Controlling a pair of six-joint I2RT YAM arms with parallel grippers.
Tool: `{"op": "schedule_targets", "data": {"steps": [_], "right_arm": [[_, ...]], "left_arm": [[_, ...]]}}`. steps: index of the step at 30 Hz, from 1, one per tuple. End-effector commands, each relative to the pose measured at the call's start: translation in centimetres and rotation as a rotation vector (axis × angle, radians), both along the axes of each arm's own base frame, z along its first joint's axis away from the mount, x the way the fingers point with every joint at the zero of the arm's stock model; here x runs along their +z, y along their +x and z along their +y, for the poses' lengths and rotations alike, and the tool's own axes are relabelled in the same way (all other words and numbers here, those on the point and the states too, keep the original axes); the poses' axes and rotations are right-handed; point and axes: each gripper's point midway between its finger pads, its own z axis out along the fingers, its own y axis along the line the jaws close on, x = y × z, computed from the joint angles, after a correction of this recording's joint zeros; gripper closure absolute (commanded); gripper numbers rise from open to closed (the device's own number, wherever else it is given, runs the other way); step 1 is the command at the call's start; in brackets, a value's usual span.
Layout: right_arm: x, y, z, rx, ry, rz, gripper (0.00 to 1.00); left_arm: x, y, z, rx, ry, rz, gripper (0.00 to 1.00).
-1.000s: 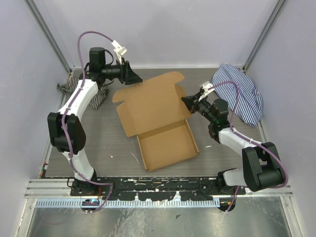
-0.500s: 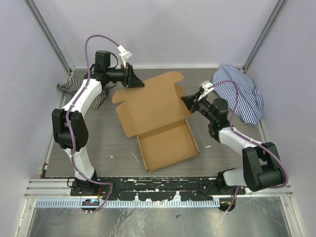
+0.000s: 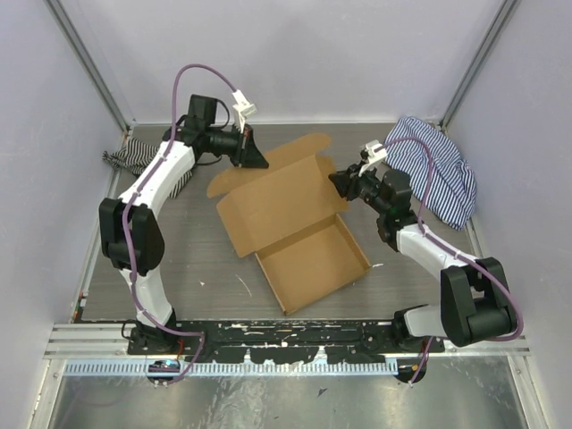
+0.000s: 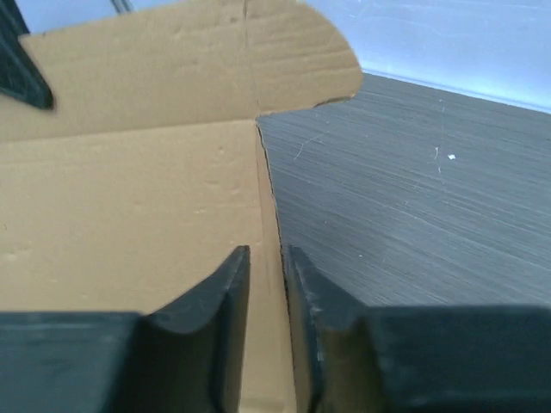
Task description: Fold the paper box
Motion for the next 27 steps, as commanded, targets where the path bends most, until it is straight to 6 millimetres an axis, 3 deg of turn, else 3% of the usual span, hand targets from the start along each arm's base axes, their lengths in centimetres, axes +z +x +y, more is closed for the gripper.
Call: {"op": "schedule_targets", "data": {"steps": [1, 4, 10, 14, 19, 27], "right_arm": [[4.0, 1.3, -0.7, -0.067, 0.021, -0.026, 0.64], [4.5, 1.2, -1.5, -0.118, 0.017, 0.017, 0.55], [4.4, 0.4, -3.5, -0.232, -0.024, 0.169, 0.53], [3.8, -1.4, -4.0, -0.238, -0.029, 0.217, 0.53], [3.4, -3.7, -3.9, -0.208, -0.01, 0.23, 0.53], [1.2, -4.7, -3.3, -0.166, -0.022, 0.305, 0.55]], "left_arm": [[3.8, -0.6, 0.3, 0.017, 0.067, -0.13, 0.99], [5.8, -2.0, -0.5, -0.019, 0.163, -0.237, 1.0], [7.7, -5.2, -3.0, -0.125, 0.309, -0.4, 1.0], [7.4, -6.7, -4.5, -0.189, 0.358, -0.466, 1.0], [5.6, -7.2, -5.2, -0.223, 0.427, -0.501, 1.0], [4.9, -7.3, -5.8, -0.148, 0.412, -0.537, 1.0]]}}
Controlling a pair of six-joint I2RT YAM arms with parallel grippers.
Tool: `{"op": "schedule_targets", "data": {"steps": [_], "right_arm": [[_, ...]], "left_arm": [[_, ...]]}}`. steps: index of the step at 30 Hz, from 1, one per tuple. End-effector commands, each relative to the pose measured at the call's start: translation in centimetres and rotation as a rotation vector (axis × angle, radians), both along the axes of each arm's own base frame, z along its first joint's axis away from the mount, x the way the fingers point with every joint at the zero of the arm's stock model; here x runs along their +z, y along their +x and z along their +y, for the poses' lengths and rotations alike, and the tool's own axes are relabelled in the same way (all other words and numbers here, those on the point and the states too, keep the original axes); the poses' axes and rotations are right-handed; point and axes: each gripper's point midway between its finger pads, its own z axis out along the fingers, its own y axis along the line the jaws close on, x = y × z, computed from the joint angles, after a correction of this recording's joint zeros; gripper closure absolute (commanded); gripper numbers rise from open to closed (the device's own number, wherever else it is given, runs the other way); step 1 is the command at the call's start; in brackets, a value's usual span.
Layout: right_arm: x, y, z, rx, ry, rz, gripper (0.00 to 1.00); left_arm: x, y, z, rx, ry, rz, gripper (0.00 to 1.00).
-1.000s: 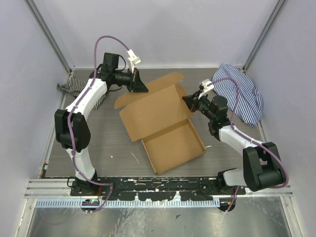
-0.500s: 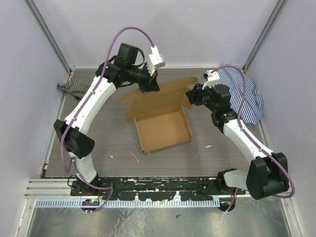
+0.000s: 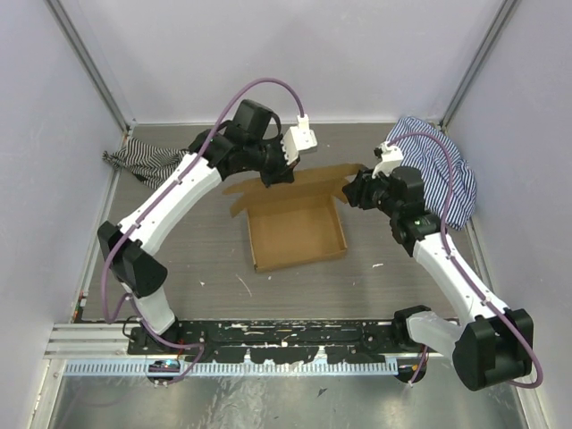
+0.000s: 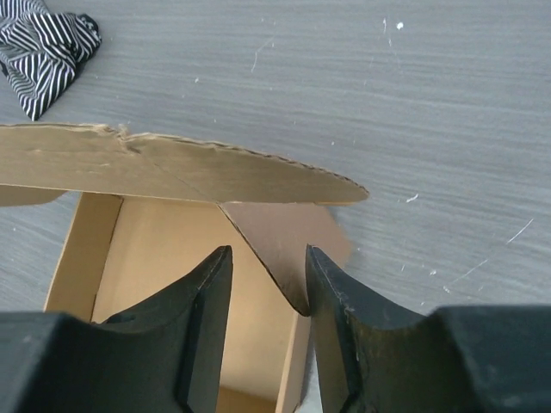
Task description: Fold the paper box
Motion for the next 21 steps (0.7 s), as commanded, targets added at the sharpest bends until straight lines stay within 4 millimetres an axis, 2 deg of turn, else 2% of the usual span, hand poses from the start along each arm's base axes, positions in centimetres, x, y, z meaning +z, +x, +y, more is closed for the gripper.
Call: {"op": "schedule_targets", "data": {"steps": [1, 9, 13, 17, 21], "right_arm": [[-0.2, -0.6, 0.7, 0.033, 0.019, 0.019, 0.55], [-0.1, 0.2, 0.7, 0.015, -0.001, 0.036, 0.63], [-0.1, 0.9, 1.2, 0.008, -0.02, 0.029, 0.57], [-0.9, 2.1, 1.5, 0.0, -0.056, 0.021, 0.57], [-0.9, 3.5, 0.7, -0.058, -0.089, -0.009, 0.56]], "left_arm": [[1.2, 0.3, 0.5, 0.068, -0.034, -0.094, 1.0], [1.5, 0.7, 0.4, 0.129, -0.078, -0.131, 1.0], [1.7, 1.6, 0.4, 0.165, -0.087, -0.152, 1.0], [2.3, 2.3, 0.2, 0.188, -0.099, -0.169, 1.0], [2.2, 2.3, 0.1, 0.173, -0.09, -0.174, 1.0]]}}
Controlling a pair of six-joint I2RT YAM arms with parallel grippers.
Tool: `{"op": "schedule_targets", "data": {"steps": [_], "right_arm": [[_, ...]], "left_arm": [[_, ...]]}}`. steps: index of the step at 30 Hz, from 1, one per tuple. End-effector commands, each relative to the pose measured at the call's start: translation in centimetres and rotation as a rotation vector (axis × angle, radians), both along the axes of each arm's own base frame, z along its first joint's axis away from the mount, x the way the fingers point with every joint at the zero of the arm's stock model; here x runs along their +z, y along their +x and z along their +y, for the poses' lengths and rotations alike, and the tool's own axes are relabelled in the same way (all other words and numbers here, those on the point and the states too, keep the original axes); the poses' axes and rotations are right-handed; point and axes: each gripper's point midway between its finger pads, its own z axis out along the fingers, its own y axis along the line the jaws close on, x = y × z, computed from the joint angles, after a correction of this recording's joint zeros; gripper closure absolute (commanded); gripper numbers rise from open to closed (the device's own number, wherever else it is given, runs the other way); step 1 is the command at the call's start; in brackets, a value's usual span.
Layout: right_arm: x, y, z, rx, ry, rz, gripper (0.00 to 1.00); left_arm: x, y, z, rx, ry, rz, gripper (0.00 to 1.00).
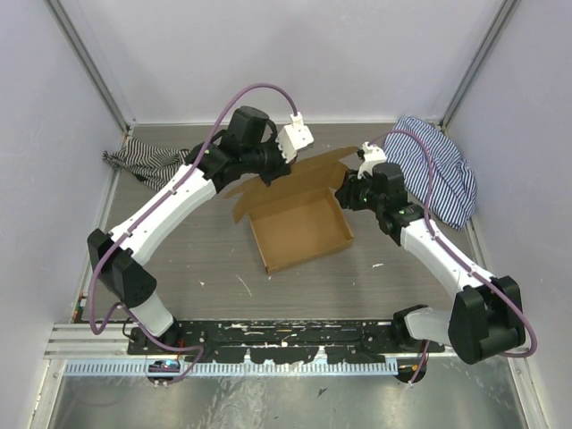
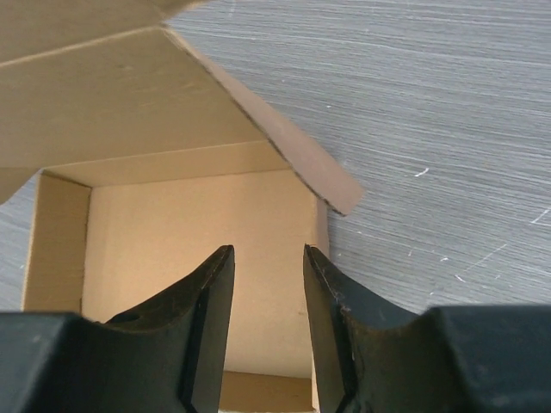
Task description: Fold the paper box
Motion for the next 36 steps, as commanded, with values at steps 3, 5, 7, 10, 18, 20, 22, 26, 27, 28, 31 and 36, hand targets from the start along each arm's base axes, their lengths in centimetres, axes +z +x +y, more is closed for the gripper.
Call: {"op": "schedule_targets", "data": {"steps": [3, 5, 7, 10, 18, 20, 22, 26, 27, 28, 31, 36], "right_arm": [[4.4, 2.9, -1.5, -0.081, -0.064, -0.207, 0.52], [4.9, 3.0, -1.8, -0.071, -0.085, -0.276, 0.5], [5.2, 3.4, -1.7, -0.052, -0.1, -0.344, 0.47], [5.0, 4.4, -0.6, 0.024, -0.123, -0.372, 0.47], [4.1, 6.6, 1.3, 0.124, -0.106, -0.343, 0.54], [3.8, 6.8, 1.7, 0.147, -0.1, -0.326, 0.58], [3.8, 7.1, 1.7, 0.14, -0.099, -0.322, 0.59], [4.2, 7.8, 0.8, 0.09, -0.126, -0.344, 0.54], [4.3, 8.1, 0.5, 0.076, -0.134, -0.347, 0.51], [4.3, 8.4, 0.2, 0.065, -0.141, -0.344, 0.48], [4.4, 9.0, -0.4, 0.094, -0.122, -0.343, 0.46], [4.7, 9.5, 1.2, 0.218, -0.063, -0.35, 0.48]], "left_arm": [[1.9, 0.5, -0.3, -0.017, -0.018, -0.07, 1.0], [1.6, 0.6, -0.2, -0.023, 0.001, -0.078, 1.0], [1.3, 0.9, -0.1, -0.017, 0.007, -0.071, 1.0], [1.7, 1.8, 0.2, 0.019, -0.022, -0.032, 1.0], [2.7, 3.5, 1.2, 0.073, -0.122, 0.01, 1.0], [2.6, 3.6, 1.2, 0.072, -0.118, 0.01, 1.0], [2.3, 3.7, 1.3, 0.069, -0.112, 0.009, 1.0], [1.9, 3.6, 1.4, 0.06, -0.103, 0.011, 1.0], [1.9, 3.7, 1.5, 0.061, -0.102, 0.01, 1.0], [2.0, 3.7, 1.6, 0.06, -0.105, 0.013, 1.0], [1.9, 4.0, 1.9, 0.066, -0.107, 0.03, 1.0], [1.7, 4.0, 2.1, 0.061, -0.11, 0.043, 1.0]]}}
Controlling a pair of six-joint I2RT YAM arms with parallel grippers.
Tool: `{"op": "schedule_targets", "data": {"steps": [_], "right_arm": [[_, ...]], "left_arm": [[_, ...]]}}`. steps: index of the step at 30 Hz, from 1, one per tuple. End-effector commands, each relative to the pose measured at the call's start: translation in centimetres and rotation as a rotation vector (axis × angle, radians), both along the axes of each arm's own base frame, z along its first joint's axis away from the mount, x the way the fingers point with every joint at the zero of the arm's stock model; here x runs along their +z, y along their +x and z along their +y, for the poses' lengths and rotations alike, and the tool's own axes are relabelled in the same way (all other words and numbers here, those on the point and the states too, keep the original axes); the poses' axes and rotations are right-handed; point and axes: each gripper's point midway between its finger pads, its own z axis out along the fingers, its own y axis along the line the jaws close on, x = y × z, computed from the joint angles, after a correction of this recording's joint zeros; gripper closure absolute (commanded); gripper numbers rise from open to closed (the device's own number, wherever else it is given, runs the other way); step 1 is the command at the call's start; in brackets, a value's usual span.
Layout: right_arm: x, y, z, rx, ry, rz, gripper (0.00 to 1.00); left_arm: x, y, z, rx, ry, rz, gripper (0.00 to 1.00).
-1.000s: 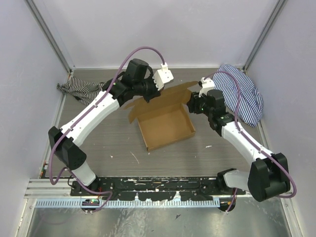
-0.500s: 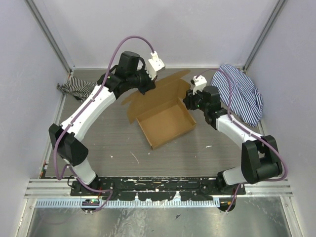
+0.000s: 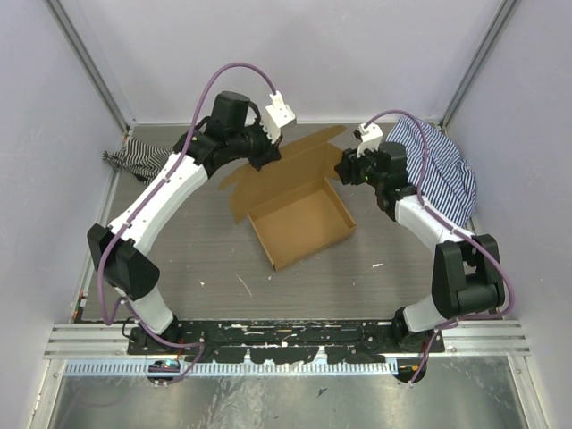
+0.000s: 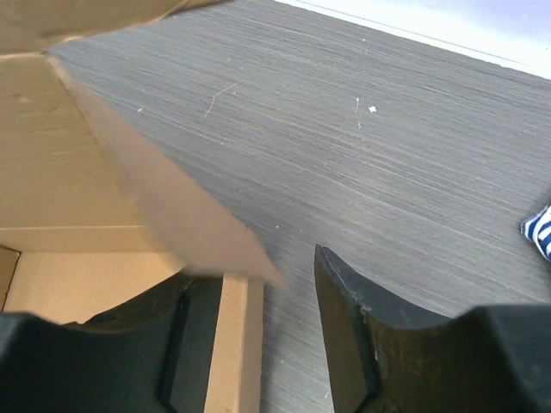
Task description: Fold the paper box
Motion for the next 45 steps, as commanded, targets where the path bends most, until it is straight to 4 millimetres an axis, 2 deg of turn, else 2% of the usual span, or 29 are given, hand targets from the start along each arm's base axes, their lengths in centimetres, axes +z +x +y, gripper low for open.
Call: {"op": "schedule_targets", "data": {"steps": [1, 8, 12, 17, 20, 25, 28, 33, 35, 37, 40, 43, 45], "right_arm": [[3.6, 1.5, 1.8, 0.118, 0.041, -0.1, 0.49], [4.8, 1.3, 3.5, 0.224, 0.069, -0.114, 0.53], [5.0, 1.2, 3.9, 0.233, 0.089, -0.08, 0.64], [4.8, 1.4, 3.7, 0.167, 0.1, -0.049, 0.82], [4.4, 1.7, 3.8, 0.124, 0.094, -0.021, 0.89], [3.6, 1.7, 4.3, 0.036, 0.082, 0.047, 0.98], [3.1, 1.6, 4.3, -0.025, 0.088, 0.069, 0.99], [3.2, 1.1, 3.0, -0.118, 0.108, 0.024, 0.99], [4.0, 1.1, 2.3, -0.149, 0.104, -0.014, 0.99], [4.6, 1.0, 1.6, -0.172, 0.092, -0.055, 0.99], [5.6, 0.6, 1.0, -0.184, 0.082, -0.115, 0.99], [5.9, 0.2, 0.9, -0.175, 0.078, -0.139, 0.99], [5.9, 0.0, 0.8, -0.176, 0.084, -0.141, 0.99]], "left_arm": [[0.7, 0.3, -0.3, -0.016, -0.025, -0.002, 1.0], [0.6, 0.5, -0.2, -0.013, -0.026, -0.001, 1.0], [0.4, 0.9, -0.2, 0.001, -0.027, 0.003, 1.0], [0.5, 1.2, 0.0, 0.04, -0.038, -0.001, 1.0], [0.6, 1.5, 0.2, 0.064, -0.046, -0.001, 1.0], [1.4, 2.0, 0.3, 0.12, -0.076, -0.006, 1.0], [1.6, 2.4, 0.6, 0.17, -0.094, -0.007, 0.99], [2.7, 2.8, 2.5, 0.299, -0.118, -0.045, 0.79], [3.7, 3.0, 3.6, 0.367, -0.14, -0.086, 0.66], [4.9, 2.9, 4.9, 0.433, -0.171, -0.132, 0.6], [7.3, 2.2, 7.5, 0.546, -0.23, -0.205, 0.41], [9.4, 1.1, 10.5, 0.681, -0.3, -0.261, 0.32], [9.0, 0.2, 12.1, 0.749, -0.317, -0.259, 0.27]]}}
